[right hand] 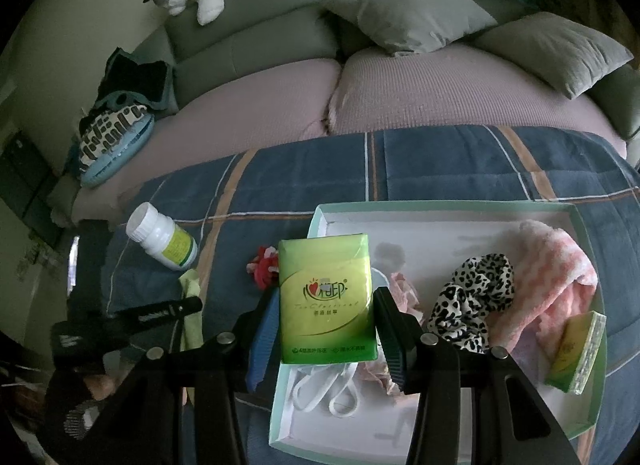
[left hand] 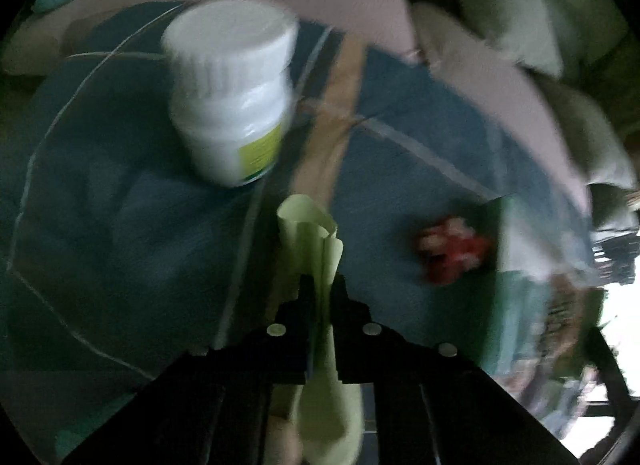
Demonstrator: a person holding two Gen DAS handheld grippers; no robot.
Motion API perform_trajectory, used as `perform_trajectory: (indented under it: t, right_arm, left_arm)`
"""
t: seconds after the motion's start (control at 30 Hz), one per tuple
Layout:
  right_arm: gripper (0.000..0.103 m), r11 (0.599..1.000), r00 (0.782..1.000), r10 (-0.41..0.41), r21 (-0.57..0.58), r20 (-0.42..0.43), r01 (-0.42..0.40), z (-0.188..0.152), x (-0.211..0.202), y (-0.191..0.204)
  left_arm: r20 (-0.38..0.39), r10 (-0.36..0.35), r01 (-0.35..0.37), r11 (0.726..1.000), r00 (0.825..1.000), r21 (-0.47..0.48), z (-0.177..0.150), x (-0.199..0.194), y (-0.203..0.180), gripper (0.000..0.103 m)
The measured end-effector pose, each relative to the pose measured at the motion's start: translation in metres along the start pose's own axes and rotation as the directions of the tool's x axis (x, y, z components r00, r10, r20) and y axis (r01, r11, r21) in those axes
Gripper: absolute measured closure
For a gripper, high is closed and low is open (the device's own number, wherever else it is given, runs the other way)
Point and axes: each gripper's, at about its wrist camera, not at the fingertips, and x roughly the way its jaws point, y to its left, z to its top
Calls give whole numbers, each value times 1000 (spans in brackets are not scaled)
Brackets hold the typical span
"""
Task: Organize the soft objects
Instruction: 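Carry the green cloth and tissue pack over the white tray with both grippers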
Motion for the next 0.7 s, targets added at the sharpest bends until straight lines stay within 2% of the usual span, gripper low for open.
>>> perform_trajectory:
  t: [0.2, 0.3, 0.37, 0.57, 0.7]
  right_arm:
    - [53, 1000, 998, -8, 29, 55, 6, 6, -19, -10]
    - [53, 999, 995, -17, 52, 100, 12, 10, -36, -20]
    - [53, 997, 991, -30, 70, 133, 21, 13, -48, -27]
    - [53, 987, 967, -108, 140, 230, 77, 17, -91, -59]
    - [53, 973, 949, -172, 195, 265, 122, 15, -114, -81]
  left_arm:
    - [84, -124, 118, 991, 989, 70, 1, -40, -32, 96]
    - [138, -179, 165, 980, 974, 108, 1, -65, -45, 96]
    - [179, -223, 200, 970, 958, 137, -2, -87, -53, 96]
    - [261, -297, 244, 945, 919, 217, -9, -132, -76, 96]
    - [271, -325, 256, 931, 906, 260, -11, -139, -90, 96]
